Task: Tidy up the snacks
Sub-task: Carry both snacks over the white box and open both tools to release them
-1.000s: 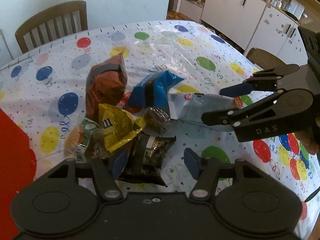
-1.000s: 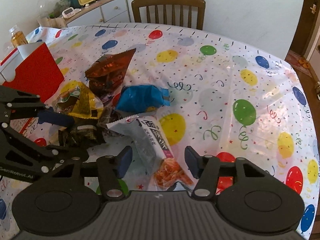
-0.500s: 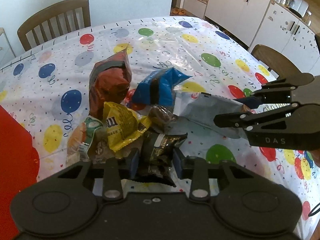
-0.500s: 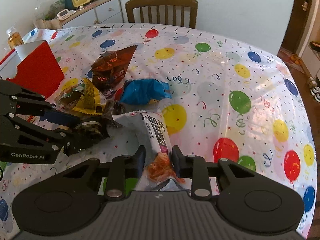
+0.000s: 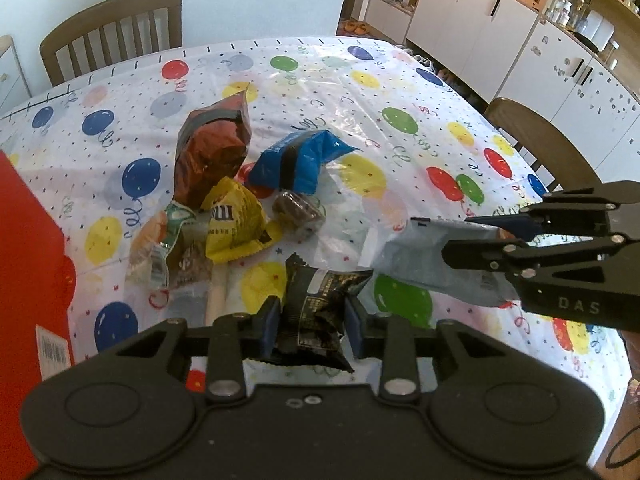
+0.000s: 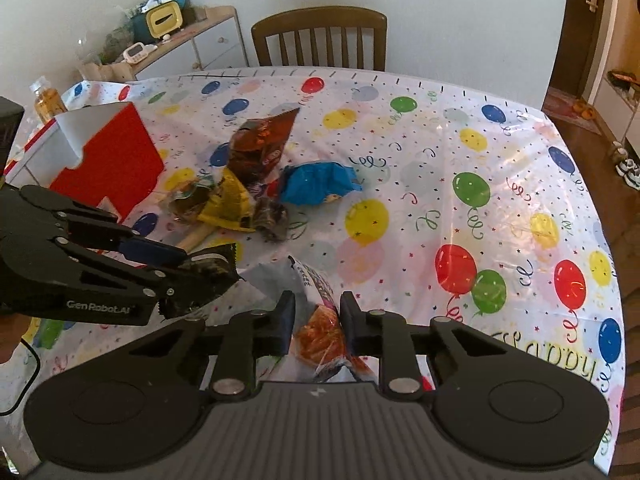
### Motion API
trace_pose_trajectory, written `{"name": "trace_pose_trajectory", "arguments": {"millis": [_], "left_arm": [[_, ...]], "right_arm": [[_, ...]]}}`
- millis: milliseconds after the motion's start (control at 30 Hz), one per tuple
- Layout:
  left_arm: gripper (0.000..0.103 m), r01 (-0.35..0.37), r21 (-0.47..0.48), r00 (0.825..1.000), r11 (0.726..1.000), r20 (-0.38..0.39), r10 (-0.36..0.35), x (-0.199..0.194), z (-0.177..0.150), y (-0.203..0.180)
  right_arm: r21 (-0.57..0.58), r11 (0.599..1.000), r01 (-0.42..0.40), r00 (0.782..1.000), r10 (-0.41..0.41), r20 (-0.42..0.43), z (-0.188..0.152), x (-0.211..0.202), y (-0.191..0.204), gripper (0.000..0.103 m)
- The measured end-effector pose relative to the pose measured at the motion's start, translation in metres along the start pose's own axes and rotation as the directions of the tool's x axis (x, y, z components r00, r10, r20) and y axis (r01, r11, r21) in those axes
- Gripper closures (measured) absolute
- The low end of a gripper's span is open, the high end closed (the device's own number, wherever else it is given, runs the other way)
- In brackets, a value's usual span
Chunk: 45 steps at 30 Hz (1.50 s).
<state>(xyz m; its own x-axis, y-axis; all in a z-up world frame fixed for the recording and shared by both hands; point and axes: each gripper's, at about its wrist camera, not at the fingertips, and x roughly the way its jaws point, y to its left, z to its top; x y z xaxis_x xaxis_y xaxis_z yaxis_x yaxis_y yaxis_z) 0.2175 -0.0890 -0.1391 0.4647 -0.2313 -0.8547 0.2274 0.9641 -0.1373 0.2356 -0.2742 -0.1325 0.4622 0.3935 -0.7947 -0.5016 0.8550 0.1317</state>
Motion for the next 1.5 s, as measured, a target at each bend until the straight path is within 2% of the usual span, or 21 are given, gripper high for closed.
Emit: {"name": "trace_pose_trajectory", "arguments": {"millis": [400, 700, 1167, 1500], "left_arm": [[0.072, 0.0, -0.038, 1.0, 0.999, 0.004, 0.001, -0.036, -0.015, 0.0], [0.072, -0.061, -0.042, 0.997, 0.997, 0.044, 0.063, -0.075, -0.018, 0.008], [0.072, -0.126, -0.126, 0.981, 0.984, 0.134, 0.143, -0.136, -0.01, 0.063], [0.072, -0.17, -0.179, 0.965, 0.969, 0.17, 0.2, -0.164, -0.01, 0.112]], "right_arm": [[-0.031, 0.999, -0.038, 0.997, 0.04, 0.062, 0.004, -0.041, 0.035, 0.082], [-0.084, 0.994, -0.063, 0.989, 0.074, 0.131, 0.026, -0.061, 0.073, 0.082], [-0.17, 0.982, -0.077, 0.968, 0.115, 0.225, 0.079, -0.063, 0.14, 0.082], [-0.214, 0.971, -0.106, 0.96, 0.156, 0.233, 0.11, -0.042, 0.191, 0.082]]}}
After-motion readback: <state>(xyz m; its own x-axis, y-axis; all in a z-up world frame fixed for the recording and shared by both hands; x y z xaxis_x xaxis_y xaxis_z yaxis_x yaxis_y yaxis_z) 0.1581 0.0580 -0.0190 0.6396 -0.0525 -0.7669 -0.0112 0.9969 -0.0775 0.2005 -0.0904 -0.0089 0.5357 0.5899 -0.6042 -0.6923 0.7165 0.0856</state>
